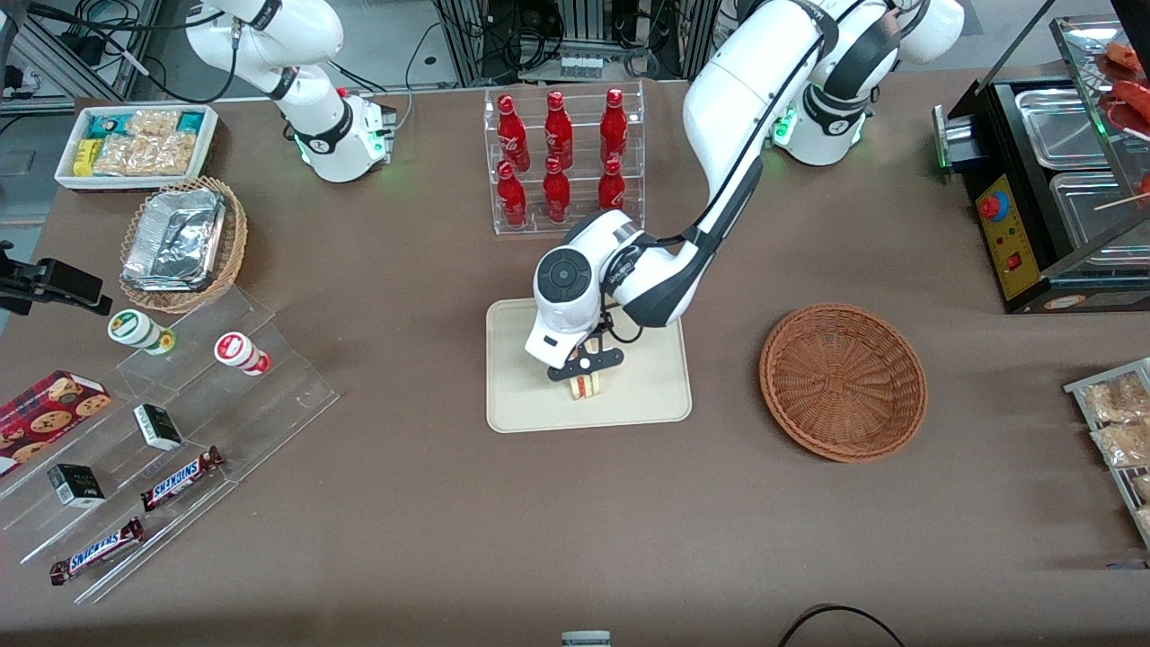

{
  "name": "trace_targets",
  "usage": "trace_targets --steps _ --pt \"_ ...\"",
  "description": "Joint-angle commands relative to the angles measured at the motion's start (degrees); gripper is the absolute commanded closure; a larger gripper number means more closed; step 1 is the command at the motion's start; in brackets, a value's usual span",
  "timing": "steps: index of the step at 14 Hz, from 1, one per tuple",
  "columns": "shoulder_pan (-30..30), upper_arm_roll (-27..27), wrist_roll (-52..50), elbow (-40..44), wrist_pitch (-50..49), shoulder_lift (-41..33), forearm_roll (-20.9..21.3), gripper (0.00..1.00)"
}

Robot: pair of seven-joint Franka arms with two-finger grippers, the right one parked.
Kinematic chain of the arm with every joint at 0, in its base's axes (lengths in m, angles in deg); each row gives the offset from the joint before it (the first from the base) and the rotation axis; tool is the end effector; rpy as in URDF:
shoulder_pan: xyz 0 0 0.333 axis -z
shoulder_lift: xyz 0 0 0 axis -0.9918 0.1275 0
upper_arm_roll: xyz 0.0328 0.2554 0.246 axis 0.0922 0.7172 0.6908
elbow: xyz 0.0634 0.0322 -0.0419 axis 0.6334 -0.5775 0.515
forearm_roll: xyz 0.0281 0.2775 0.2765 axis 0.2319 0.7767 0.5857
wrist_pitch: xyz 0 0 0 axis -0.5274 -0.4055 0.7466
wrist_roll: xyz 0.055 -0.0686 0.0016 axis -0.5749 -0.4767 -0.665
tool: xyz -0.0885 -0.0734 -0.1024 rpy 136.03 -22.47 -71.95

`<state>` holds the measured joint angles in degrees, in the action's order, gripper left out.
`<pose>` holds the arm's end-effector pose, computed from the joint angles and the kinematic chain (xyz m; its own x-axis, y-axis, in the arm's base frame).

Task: Place sandwich from basket to tray
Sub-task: 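Lower the sandwich onto the tray and open the left gripper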

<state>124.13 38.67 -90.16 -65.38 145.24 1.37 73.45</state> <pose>0.5190 -0.5531 0.2095 0.9606 0.2515 -0.1181 0.2494 -0.9679 -0.0327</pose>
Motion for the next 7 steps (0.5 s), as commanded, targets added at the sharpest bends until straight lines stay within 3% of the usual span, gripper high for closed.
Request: trace_targets --steps 1,7 --pt "1.18 1.04 -1.36 1.97 -0.73 0.92 1.06 0.0" --pt "0.65 1.13 -1.1 2.24 -3.44 -4.78 1.51 0.0"
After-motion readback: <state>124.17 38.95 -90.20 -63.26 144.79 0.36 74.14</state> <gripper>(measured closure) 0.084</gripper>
